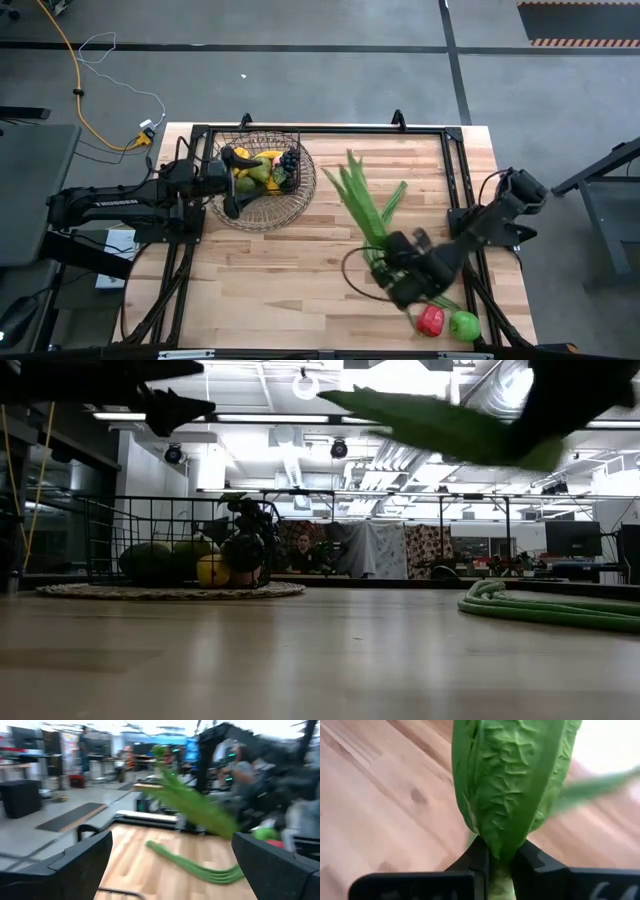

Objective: Build produce basket
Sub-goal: Put the green leaf lettuce into the wire basket

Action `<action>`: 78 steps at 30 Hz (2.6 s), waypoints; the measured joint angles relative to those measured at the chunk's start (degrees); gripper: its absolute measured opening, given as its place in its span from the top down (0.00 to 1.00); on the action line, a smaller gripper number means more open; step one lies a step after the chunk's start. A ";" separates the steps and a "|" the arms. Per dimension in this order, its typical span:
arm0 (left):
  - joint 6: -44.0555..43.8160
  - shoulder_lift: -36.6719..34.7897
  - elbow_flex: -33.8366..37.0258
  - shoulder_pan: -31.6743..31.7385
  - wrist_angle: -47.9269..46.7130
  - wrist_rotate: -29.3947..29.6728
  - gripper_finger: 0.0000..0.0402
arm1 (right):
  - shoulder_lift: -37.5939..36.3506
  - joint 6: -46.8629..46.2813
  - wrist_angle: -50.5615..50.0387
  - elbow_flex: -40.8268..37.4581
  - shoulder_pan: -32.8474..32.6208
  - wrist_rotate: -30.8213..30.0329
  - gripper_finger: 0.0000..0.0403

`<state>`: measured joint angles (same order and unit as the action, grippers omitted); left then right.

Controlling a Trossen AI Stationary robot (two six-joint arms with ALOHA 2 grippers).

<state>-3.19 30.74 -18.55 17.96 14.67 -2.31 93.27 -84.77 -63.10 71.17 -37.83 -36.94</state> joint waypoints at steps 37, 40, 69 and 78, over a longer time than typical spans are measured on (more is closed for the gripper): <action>-5.33 -4.99 0.01 -12.17 -7.57 5.34 0.00 | 28.73 92.65 61.91 30.58 54.73 41.70 0.93; -4.04 -5.33 0.02 -14.60 -7.61 8.63 0.00 | 33.55 92.81 55.72 37.49 55.37 41.74 0.93; -3.54 -7.31 0.02 -22.11 -13.03 31.20 0.00 | -11.65 87.57 97.09 -29.28 42.09 33.97 0.93; -1.10 -4.87 0.02 -22.10 -9.72 28.66 0.00 | -11.34 86.67 98.30 -30.75 39.24 38.98 0.92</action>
<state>-4.30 25.87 -18.52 -4.14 4.95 26.35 81.93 1.90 35.20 40.42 1.41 2.04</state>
